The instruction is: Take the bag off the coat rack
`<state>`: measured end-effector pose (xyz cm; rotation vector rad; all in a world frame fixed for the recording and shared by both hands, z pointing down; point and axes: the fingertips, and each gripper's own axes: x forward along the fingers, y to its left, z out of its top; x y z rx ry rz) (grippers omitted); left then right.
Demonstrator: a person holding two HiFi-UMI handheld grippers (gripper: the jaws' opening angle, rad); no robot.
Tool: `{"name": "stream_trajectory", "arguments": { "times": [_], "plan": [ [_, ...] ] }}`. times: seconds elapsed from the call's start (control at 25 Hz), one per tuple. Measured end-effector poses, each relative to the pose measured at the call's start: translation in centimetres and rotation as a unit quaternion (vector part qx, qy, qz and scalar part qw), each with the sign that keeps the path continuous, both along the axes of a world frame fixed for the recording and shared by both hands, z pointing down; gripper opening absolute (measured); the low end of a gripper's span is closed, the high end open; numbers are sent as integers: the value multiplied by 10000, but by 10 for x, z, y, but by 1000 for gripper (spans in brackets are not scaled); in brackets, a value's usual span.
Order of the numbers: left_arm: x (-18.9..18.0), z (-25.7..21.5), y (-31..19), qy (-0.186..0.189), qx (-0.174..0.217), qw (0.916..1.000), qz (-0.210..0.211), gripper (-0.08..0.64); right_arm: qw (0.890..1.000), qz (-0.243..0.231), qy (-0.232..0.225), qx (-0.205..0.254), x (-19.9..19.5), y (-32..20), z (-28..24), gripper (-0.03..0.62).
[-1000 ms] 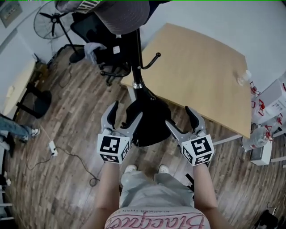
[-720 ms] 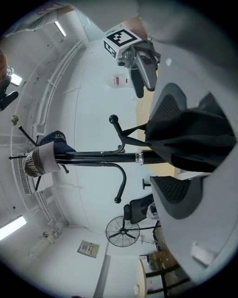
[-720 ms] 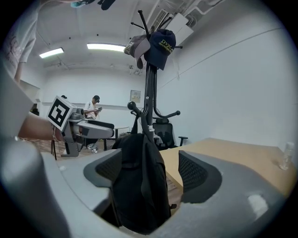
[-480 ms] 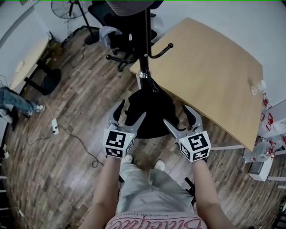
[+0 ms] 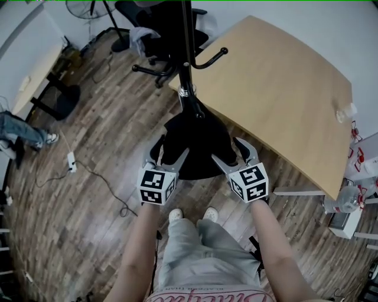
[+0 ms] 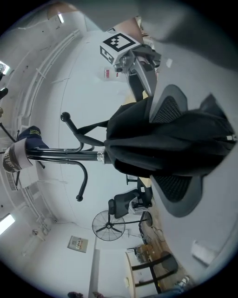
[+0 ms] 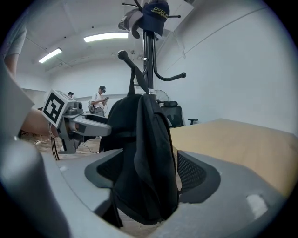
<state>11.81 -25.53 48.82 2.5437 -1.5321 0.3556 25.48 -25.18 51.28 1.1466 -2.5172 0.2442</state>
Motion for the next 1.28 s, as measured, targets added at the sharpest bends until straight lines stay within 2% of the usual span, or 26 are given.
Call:
{"name": "stream_trajectory", "arguments": {
  "times": [0.24, 0.32, 0.48, 0.68, 0.84, 1.04, 1.28],
  "plan": [
    [-3, 29, -12, -70, -397, 9992, 44, 336, 9998, -69, 114, -156, -13, -20, 17, 348],
    [-3, 34, -18, 9, -503, 9987, 73, 306, 9995, -79, 159, -280, -15, -28, 26, 337],
    [-2, 43, -25, -57, -654, 9977, 173, 301, 9982, -186, 192, -530, -23, -38, 40, 333],
    [1, 57, -36, -137, -844, 9961, 222, 282, 9970, -231, 383, -632, -29, -47, 54, 287],
    [4, 64, -42, -150, -945, 9950, 294, 263, 9966, -184, 398, -704, -32, -52, 59, 281],
    [1, 66, -43, -135, -901, 9956, 210, 175, 9966, 12, 390, -723, -24, -56, 60, 139],
    [2, 62, -41, 387, -1093, 9931, 191, 107, 9935, 115, 51, -1128, -25, -50, 57, 73]
  ]
}}
